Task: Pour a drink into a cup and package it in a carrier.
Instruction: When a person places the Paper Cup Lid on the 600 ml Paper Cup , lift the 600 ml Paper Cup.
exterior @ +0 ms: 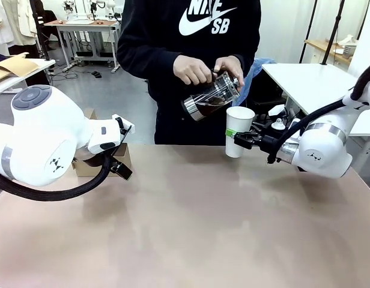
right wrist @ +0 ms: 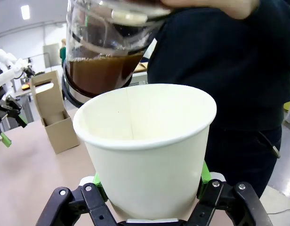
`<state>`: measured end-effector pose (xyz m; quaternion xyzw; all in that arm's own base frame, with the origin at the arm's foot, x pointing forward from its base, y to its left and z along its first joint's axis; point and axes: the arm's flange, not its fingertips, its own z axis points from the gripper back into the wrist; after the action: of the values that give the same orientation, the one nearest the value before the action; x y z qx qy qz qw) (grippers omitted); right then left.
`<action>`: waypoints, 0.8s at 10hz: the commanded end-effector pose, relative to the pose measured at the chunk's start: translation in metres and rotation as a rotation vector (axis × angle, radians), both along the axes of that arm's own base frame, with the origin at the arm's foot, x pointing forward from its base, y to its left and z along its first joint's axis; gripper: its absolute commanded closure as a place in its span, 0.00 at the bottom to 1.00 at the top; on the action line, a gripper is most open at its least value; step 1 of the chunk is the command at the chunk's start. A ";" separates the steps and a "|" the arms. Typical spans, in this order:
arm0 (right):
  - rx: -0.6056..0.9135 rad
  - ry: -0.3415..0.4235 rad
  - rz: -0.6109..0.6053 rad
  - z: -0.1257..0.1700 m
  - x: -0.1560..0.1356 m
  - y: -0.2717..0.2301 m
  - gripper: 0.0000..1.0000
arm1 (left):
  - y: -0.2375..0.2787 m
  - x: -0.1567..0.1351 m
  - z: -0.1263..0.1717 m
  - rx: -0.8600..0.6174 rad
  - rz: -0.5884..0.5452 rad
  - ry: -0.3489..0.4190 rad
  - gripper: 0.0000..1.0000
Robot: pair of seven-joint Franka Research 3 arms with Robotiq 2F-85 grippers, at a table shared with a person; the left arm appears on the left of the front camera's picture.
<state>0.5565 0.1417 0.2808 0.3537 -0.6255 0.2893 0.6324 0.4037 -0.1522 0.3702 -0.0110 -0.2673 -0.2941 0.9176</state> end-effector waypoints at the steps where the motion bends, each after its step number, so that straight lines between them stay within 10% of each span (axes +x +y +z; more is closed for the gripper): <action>1: -0.008 0.002 -0.002 0.002 0.000 0.002 0.20 | 0.000 0.000 0.000 -0.002 0.000 0.000 0.00; 8: -0.008 0.002 -0.002 0.002 0.000 0.002 0.20 | 0.000 0.000 0.000 -0.002 0.000 0.000 0.00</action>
<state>0.5564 0.1419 0.2807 0.3538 -0.6253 0.2894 0.6325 0.4037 -0.1522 0.3702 -0.0110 -0.2673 -0.2941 0.9176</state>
